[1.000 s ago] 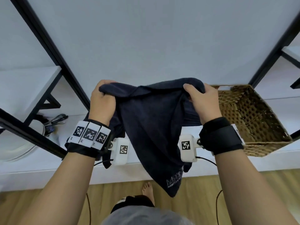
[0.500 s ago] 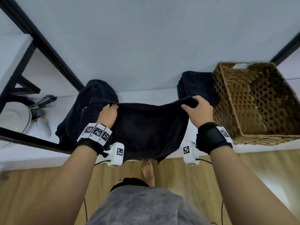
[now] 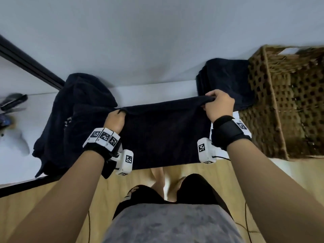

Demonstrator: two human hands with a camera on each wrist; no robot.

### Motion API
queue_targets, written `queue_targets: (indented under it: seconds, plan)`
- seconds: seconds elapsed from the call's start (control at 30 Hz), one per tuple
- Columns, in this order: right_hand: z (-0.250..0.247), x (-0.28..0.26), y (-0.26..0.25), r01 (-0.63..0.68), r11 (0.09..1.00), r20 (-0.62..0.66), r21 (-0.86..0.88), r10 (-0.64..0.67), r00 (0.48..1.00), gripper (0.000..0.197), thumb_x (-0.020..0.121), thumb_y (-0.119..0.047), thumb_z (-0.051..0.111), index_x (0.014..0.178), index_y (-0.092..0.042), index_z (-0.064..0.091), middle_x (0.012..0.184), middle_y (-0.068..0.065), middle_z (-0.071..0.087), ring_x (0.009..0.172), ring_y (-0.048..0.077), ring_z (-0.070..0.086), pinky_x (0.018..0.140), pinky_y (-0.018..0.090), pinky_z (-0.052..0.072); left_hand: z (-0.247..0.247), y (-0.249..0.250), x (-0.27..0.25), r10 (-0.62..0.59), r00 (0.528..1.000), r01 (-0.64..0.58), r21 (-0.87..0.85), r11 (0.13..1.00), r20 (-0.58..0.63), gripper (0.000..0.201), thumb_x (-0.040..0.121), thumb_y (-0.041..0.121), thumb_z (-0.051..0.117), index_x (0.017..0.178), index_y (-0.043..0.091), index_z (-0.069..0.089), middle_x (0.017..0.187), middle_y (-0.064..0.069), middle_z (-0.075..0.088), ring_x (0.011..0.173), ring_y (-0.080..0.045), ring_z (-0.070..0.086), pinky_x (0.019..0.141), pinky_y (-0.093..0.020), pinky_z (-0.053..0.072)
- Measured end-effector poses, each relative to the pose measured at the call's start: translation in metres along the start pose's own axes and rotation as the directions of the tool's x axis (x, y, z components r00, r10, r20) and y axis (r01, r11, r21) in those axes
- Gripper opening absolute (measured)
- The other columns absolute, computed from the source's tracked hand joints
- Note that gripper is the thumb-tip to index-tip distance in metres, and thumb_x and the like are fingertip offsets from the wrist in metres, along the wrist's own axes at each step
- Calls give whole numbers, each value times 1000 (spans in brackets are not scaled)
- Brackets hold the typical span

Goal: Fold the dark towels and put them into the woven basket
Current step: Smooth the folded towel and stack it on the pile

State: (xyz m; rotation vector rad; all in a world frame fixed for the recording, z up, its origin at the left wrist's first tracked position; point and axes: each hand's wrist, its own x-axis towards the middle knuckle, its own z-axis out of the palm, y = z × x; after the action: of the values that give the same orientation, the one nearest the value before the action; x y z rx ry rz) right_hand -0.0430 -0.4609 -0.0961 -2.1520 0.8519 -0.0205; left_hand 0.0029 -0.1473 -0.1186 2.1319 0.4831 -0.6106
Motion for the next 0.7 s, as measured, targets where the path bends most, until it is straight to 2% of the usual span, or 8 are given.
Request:
queue_targets:
  seconds: [0.1, 0.17, 0.4, 0.47, 0.53, 0.6, 0.67, 0.7]
  plan:
    - [23, 17, 3, 1, 1000, -13, -5, -1, 1000, 14, 91, -12, 56, 96, -11, 69, 85, 5, 71, 78, 18, 69, 78, 28, 56, 22, 4, 24, -36, 999, 37, 45, 998, -12, 48, 101, 37, 39, 104, -3, 65, 109, -20, 65, 106, -35, 59, 90, -37, 42]
    - [41, 28, 8, 3, 1000, -12, 13, -3, 1000, 25, 99, -23, 50, 92, -6, 66, 80, 8, 71, 76, 22, 70, 76, 31, 56, 33, 3, 40, -55, 996, 59, 67, 996, -68, 58, 102, 45, 34, 108, -5, 64, 106, -19, 63, 106, -34, 58, 85, -32, 38]
    - [86, 56, 24, 1, 997, -3, -71, -1, 1000, 31, 103, -21, 44, 103, 2, 64, 87, 21, 68, 81, 33, 65, 59, 18, 31, 56, -7, 80, -84, 970, 120, 151, 981, -228, 55, 104, 43, 32, 112, -3, 62, 115, -23, 62, 107, -39, 57, 78, -31, 33]
    - [91, 58, 27, 35, 990, 82, -136, -24, 996, 31, 104, -20, 42, 119, -1, 61, 99, 22, 69, 92, 36, 64, 65, 20, 34, 59, -9, 87, -62, 975, 116, 252, 961, -211, 54, 105, 41, 30, 106, -2, 62, 111, -23, 63, 104, -40, 57, 76, -33, 34]
    - [92, 55, 34, 122, 977, 187, -176, -88, 978, 37, 103, -16, 45, 139, -5, 49, 120, 20, 65, 110, 33, 61, 85, 20, 39, 59, -10, 92, -49, 981, 113, 345, 932, -189, 53, 105, 38, 30, 102, -3, 62, 108, -24, 64, 100, -39, 58, 75, -33, 36]
    - [89, 50, 40, 198, 965, 269, -169, -148, 952, 54, 99, -12, 54, 149, -10, 35, 148, 13, 46, 133, 26, 47, 103, 15, 29, 58, -11, 97, -34, 983, 104, 393, 914, -182, 48, 105, 35, 35, 97, -5, 62, 105, -24, 65, 97, -39, 59, 72, -33, 36]
    - [84, 41, 45, 258, 940, 307, -222, -184, 934, 70, 94, -12, 63, 154, -17, 26, 162, 5, 20, 140, 20, 37, 102, 11, 21, 57, -12, 100, -19, 981, 98, 407, 908, -193, 43, 104, 30, 41, 92, -6, 61, 102, -26, 65, 95, -40, 59, 70, -34, 36]
    - [82, 35, 49, 284, 924, 309, -256, -200, 930, 76, 92, -13, 66, 155, -21, 24, 164, 2, 12, 137, 19, 40, 98, 12, 25, 57, -12, 101, -14, 980, 96, 406, 909, -200, 40, 103, 28, 43, 89, -6, 59, 101, -27, 64, 93, -41, 59, 69, -35, 36]
